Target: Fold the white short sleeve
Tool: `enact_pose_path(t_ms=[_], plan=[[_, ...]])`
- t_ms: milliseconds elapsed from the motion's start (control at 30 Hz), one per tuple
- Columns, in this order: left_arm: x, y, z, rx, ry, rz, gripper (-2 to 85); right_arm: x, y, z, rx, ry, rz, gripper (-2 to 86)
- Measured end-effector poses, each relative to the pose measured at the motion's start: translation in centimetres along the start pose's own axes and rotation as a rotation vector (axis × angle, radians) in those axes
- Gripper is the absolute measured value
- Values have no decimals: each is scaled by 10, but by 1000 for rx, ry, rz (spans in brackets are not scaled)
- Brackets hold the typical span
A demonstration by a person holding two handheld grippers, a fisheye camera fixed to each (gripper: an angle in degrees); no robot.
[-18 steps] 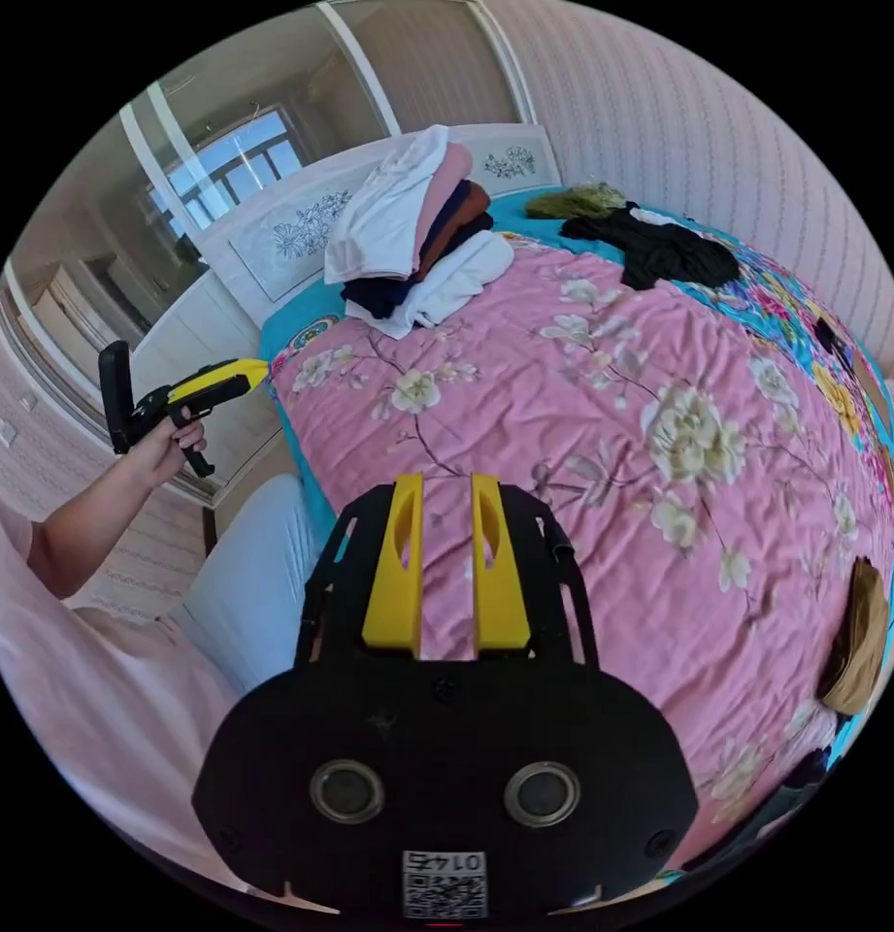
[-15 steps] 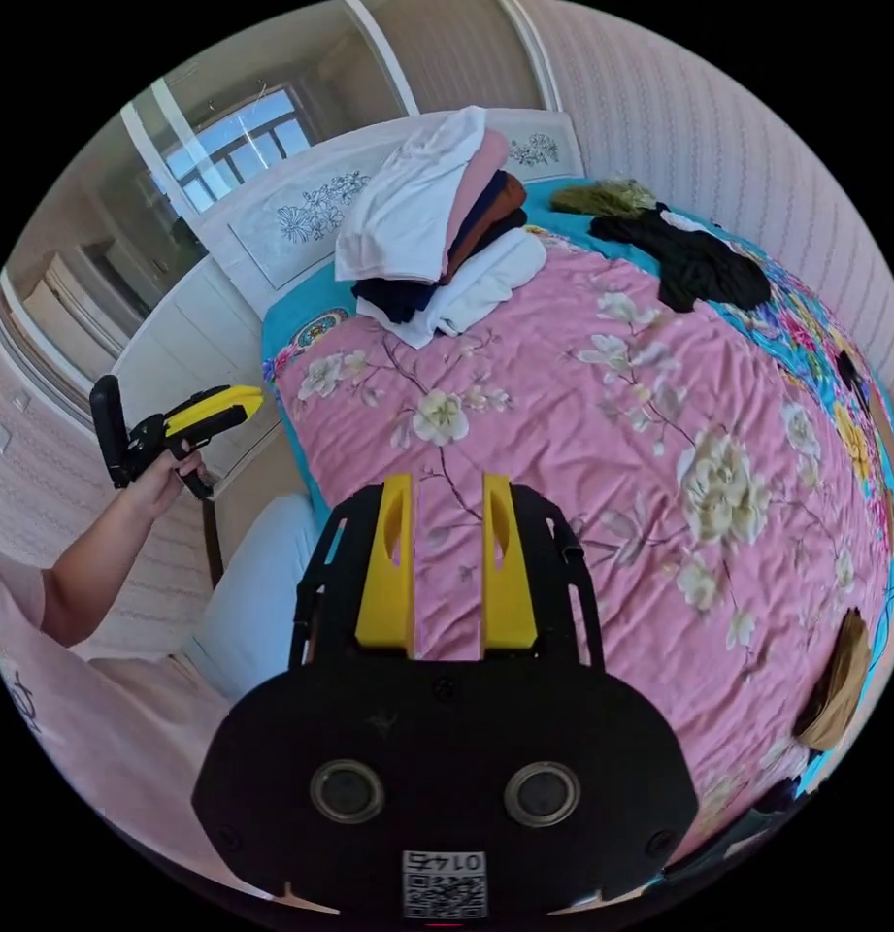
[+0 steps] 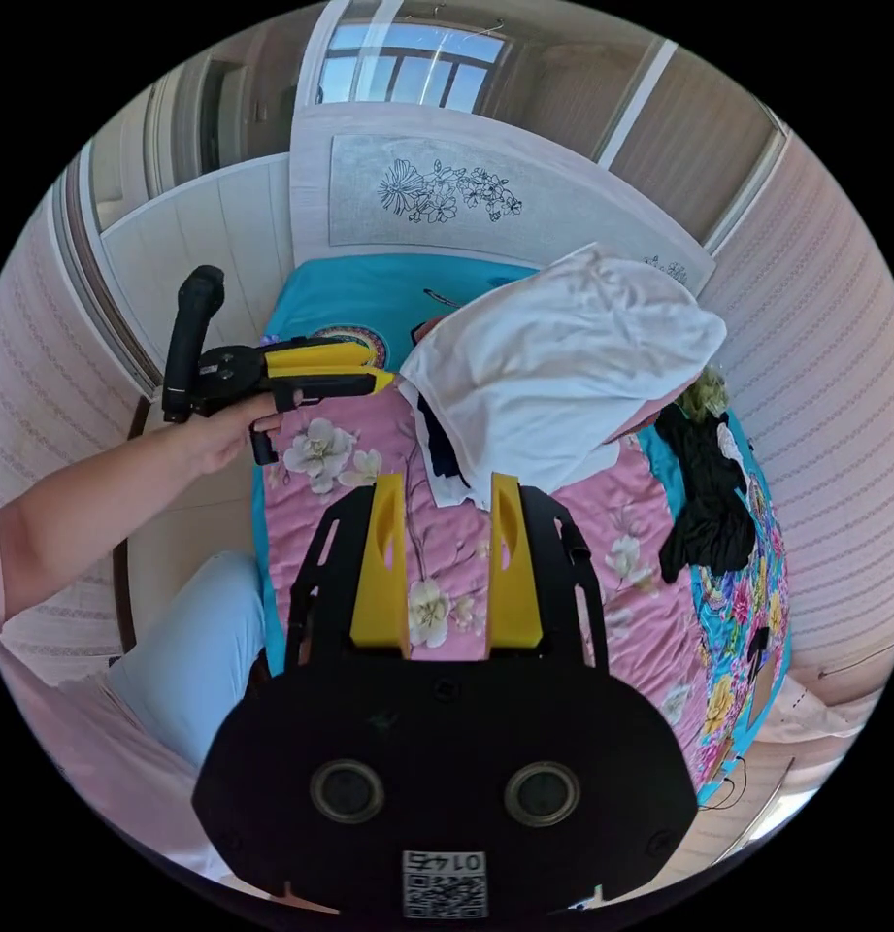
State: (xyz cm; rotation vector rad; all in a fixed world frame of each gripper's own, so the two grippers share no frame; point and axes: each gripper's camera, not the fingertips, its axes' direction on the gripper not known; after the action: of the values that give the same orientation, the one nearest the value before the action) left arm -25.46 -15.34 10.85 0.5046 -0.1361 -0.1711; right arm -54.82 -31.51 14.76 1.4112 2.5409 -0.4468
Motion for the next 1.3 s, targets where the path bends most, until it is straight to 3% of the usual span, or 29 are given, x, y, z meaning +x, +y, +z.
enact_pose_path(t_ms=[133,467,633,767,933,1100,1300], plan=[[-7,-15,16,-78,8,59,64,5,-41,15,11,-65,46,125],[23,-27,-28,47,56,310,-6,23,-108,69,-17,-182,228,121],[6,-25,-44,54,57,287,-5,29,-102,86,-113,-93,219,13],[-34,-21,-55,57,-42,176,23,55,-68,71,-36,-183,223,-1],[-66,-34,-39,-19,23,24,97,88,-11,53,23,-235,279,1],[-58,-48,-33,-121,72,47,1,109,55,37,49,-242,307,1],[-43,-45,-110,33,179,149,-9,145,161,-12,248,-317,394,2]])
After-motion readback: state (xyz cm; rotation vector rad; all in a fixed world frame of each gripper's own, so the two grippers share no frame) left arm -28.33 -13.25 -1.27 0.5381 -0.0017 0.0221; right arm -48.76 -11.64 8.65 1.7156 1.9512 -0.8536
